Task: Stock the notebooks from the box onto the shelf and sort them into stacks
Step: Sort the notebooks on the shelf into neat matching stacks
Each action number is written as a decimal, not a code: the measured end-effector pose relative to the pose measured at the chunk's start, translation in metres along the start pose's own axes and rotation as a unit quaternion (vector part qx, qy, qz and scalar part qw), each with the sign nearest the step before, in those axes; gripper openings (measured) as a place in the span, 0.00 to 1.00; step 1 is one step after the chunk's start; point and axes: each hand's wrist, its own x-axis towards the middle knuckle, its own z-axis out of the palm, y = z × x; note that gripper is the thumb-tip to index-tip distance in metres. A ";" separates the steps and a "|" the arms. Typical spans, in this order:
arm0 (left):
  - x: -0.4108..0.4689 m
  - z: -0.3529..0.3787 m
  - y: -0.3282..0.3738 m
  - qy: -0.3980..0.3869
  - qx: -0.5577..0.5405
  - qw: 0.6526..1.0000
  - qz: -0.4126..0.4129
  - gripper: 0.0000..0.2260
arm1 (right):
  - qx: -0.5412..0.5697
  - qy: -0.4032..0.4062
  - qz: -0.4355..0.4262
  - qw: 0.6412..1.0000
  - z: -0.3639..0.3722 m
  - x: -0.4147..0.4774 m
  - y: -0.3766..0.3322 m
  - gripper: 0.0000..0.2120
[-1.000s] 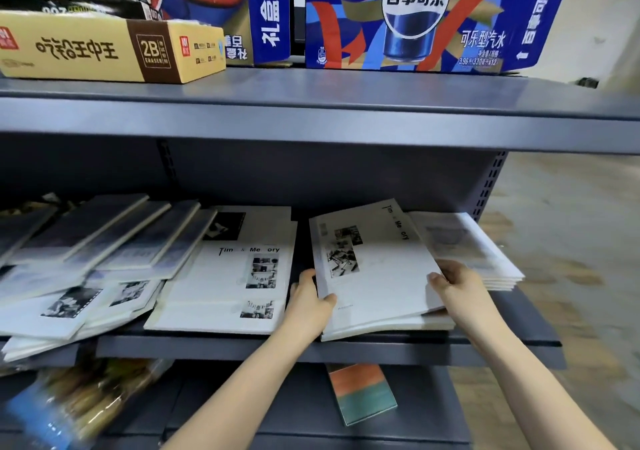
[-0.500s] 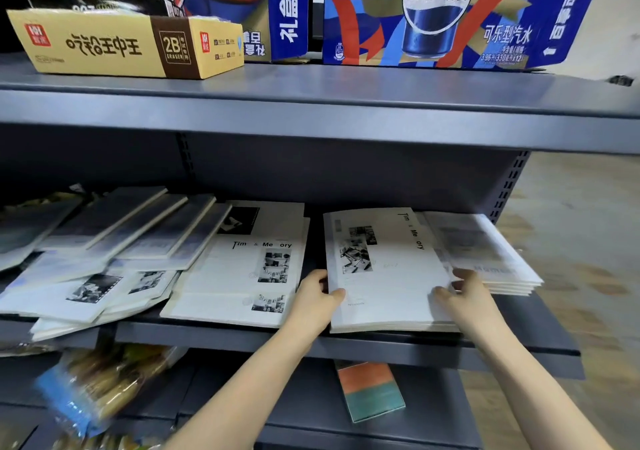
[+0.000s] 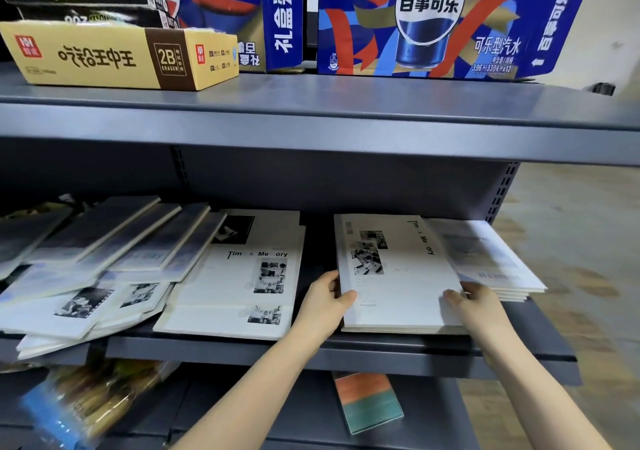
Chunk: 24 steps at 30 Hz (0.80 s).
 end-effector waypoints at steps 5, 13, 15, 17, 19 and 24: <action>0.002 -0.002 -0.003 -0.012 -0.007 1.000 -0.022 0.26 | -0.029 -0.011 0.008 0.999 0.000 0.000 0.000 0.08; -0.001 0.000 -0.005 -0.072 -0.107 0.987 -0.099 0.22 | -0.024 -0.047 0.018 0.998 -0.002 -0.004 0.003 0.11; -0.003 0.002 -0.003 -0.076 -0.137 0.981 -0.118 0.25 | -0.014 -0.055 0.009 0.998 -0.002 -0.004 0.005 0.13; -0.003 0.003 -0.003 -0.078 -0.171 0.971 -0.147 0.25 | -0.012 -0.066 -0.007 0.998 -0.002 -0.006 0.005 0.15; -0.001 0.005 -0.005 -0.085 -0.214 0.958 -0.168 0.24 | -0.029 -0.062 -0.018 0.998 -0.005 -0.001 0.010 0.16; 0.011 0.007 -0.016 -0.076 -0.283 0.938 -0.187 0.32 | -0.059 0.109 -0.026 0.992 -0.039 0.044 0.027 0.15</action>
